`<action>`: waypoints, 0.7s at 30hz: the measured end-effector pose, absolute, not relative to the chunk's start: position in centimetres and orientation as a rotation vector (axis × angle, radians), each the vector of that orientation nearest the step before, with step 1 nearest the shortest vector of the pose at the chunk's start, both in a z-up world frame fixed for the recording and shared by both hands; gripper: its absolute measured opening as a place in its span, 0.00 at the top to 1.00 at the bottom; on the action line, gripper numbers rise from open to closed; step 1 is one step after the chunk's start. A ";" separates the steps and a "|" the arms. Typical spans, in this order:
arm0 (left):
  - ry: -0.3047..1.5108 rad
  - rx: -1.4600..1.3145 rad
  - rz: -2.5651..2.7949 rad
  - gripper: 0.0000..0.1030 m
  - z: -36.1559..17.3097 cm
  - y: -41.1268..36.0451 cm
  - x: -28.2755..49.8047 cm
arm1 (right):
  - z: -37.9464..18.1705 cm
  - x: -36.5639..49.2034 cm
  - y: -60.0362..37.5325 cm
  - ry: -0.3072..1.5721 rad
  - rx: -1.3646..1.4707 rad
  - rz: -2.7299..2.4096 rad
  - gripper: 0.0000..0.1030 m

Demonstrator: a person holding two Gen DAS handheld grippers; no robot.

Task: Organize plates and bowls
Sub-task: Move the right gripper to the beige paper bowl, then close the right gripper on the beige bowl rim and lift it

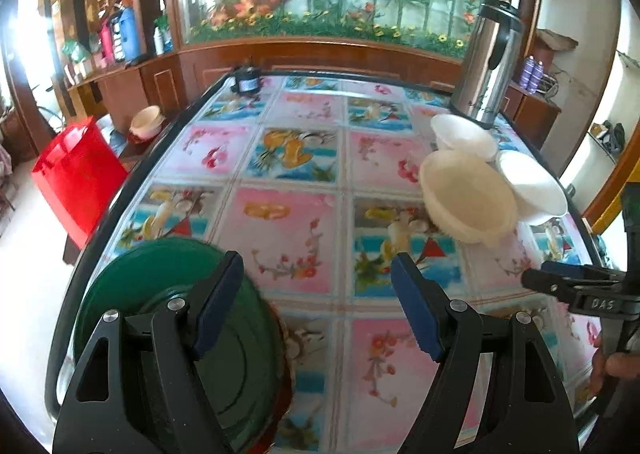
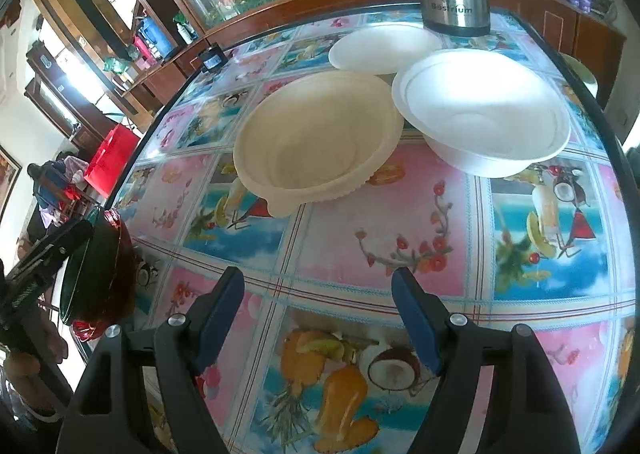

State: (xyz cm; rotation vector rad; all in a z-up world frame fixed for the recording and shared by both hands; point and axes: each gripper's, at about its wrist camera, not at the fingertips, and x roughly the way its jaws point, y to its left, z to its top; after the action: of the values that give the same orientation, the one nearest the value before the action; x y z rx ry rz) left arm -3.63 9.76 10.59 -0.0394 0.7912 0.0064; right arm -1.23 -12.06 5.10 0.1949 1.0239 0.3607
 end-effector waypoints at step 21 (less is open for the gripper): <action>0.941 -0.090 -0.137 0.26 6.2 1.2 8.7 | 4.6 3.6 -14.4 1.020 0.282 0.309 0.24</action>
State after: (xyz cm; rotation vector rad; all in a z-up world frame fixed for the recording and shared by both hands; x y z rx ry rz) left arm 8.65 1.16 6.23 -0.0901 0.9411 -0.1372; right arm 3.65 -14.36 4.65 0.2824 1.0204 0.3087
